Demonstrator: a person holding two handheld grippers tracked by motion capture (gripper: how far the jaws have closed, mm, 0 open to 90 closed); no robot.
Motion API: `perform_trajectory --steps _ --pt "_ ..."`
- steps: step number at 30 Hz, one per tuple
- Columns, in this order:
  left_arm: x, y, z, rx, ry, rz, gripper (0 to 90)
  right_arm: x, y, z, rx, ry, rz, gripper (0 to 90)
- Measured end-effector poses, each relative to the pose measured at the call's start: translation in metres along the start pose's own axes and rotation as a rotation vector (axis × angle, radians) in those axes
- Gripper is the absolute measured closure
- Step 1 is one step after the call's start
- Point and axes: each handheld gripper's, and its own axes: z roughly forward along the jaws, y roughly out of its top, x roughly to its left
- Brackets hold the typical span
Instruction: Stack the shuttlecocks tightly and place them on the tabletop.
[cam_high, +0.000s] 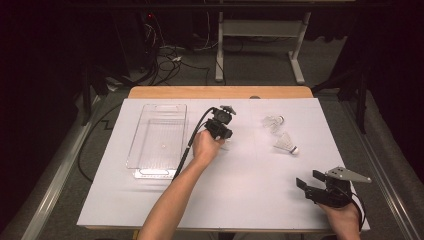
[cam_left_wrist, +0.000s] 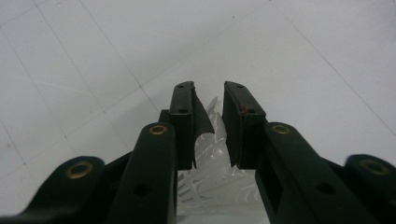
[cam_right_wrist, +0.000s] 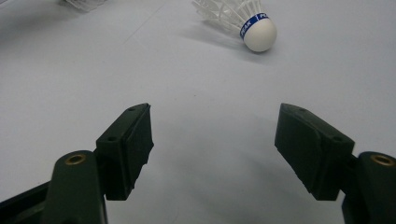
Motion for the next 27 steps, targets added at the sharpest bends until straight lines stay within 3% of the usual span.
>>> perform_trajectory --steps 8,27 --pt "-0.0009 -0.0001 0.0017 0.002 0.005 0.002 63.0 -0.0005 -0.0002 0.0005 0.005 -0.003 0.0 28.3" --pt "0.0056 -0.0001 0.0028 0.006 0.016 -0.025 56.9 -0.0002 -0.0001 0.0008 0.006 0.001 -0.003 28.3"
